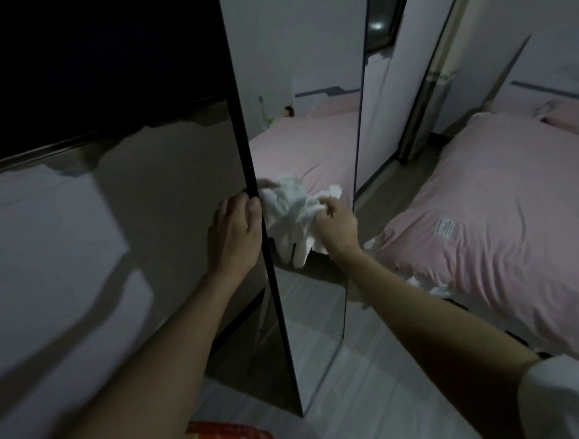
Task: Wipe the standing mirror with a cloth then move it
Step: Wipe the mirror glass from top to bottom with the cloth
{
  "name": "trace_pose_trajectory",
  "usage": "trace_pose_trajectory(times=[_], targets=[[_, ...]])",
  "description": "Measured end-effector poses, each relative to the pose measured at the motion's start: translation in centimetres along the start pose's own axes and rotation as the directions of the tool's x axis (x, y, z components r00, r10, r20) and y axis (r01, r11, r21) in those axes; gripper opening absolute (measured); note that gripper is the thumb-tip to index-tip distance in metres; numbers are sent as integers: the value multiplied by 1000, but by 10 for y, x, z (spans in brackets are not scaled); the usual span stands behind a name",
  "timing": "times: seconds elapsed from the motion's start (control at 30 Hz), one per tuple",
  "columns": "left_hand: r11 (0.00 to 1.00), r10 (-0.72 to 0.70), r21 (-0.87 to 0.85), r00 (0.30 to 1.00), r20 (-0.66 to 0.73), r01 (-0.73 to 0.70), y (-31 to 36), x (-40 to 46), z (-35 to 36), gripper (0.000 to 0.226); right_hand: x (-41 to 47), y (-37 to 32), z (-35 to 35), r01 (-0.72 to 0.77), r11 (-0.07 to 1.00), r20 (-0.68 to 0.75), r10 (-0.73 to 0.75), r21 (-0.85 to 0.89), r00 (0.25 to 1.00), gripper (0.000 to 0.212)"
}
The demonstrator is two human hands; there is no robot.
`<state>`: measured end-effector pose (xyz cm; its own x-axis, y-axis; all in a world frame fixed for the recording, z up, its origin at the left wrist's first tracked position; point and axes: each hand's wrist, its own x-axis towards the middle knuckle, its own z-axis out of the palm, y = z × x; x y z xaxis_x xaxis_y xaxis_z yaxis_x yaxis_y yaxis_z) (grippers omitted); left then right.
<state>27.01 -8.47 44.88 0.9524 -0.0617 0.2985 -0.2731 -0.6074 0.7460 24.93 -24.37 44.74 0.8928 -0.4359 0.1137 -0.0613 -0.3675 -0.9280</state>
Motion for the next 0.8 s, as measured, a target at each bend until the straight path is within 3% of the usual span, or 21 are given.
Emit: trace_pose_trajectory(times=[0.1,0.2,0.27,0.33,0.4,0.5,0.63,0.8], targets=[[1000,-6,-24,1000,16,6,-3,3,8,48,31,-18,-2,113,987,-36,-110,115,993,20],[1000,6,-16,999,43,-5,-8,-1,17,33,65,-28,4,219,974,-58,-216,52,975,37],[999,35,9,998,42,-36,-11,-2,21,37,82,-23,8,230,973,-22,-230,-21,973,42],[999,50,17,998,46,-51,-14,-1,25,42,92,-8,9,155,988,29,-155,-2,987,45],[999,45,17,998,43,-45,-18,0,27,46,93,20,9,-52,999,99,50,17,994,45],[999,19,26,999,27,-20,-23,0,30,53,80,69,14,-328,936,175,347,-132,921,40],[1000,-10,27,999,44,9,-36,-11,36,62,39,106,22,-408,901,259,433,-145,864,7],[975,-220,-7,968,123,223,-73,-54,46,55,-27,136,34,-419,886,381,464,-198,800,21]])
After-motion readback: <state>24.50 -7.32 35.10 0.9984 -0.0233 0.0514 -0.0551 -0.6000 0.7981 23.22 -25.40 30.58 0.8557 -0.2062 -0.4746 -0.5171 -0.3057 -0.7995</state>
